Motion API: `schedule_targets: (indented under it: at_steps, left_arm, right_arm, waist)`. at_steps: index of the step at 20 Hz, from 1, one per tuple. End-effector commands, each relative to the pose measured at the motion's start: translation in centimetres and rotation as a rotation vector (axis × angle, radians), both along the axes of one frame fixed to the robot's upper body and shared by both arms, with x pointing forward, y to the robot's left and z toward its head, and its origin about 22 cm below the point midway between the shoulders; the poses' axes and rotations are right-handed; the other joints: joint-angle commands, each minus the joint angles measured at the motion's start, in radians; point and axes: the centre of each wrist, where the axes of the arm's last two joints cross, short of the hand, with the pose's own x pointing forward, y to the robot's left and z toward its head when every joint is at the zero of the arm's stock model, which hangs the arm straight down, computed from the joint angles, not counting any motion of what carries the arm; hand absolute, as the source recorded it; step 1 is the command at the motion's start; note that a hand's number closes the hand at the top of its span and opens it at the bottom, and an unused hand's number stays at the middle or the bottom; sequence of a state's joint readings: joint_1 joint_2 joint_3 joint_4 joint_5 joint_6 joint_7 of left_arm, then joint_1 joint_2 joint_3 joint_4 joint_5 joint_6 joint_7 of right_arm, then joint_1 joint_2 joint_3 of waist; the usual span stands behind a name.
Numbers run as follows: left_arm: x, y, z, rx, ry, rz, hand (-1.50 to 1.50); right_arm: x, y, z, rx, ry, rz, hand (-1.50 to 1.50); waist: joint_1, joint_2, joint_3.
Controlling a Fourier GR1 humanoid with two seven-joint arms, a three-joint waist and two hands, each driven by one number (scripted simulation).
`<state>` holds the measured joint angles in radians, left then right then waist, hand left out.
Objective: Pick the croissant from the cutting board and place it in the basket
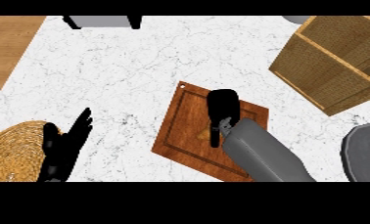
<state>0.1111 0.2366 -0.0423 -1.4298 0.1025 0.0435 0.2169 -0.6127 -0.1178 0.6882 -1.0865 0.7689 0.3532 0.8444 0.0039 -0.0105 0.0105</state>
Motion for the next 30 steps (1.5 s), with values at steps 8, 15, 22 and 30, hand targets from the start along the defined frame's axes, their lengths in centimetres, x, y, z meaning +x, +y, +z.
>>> schedule_targets:
  at_steps: [8,15,22,30]
  left_arm:
    - [-1.9,1.7,-0.7,-0.007,0.099,0.045,0.00]
    - [-3.4,1.9,-1.2,-0.013,0.113,0.125,0.00]
    - [-4.3,2.5,-1.0,-0.016,0.103,0.150,0.00]
    - [-4.6,2.8,-1.2,-0.017,0.107,0.121,0.00]
  right_arm:
    - [-7.1,-3.3,-1.8,0.141,-0.014,0.505,1.50]
    - [-11.1,-8.5,1.8,0.472,-0.145,0.752,1.50]
    - [-12.2,-11.5,7.9,1.078,-0.338,0.626,1.50]
    - [-11.7,-20.9,15.9,1.146,-0.482,0.470,1.50]
  waist:
    - [-0.050,-0.009,-0.008]
    - [-0.110,-0.013,-0.005]
    - [-0.143,-0.001,-0.004]
    - [-0.117,0.005,-0.010]
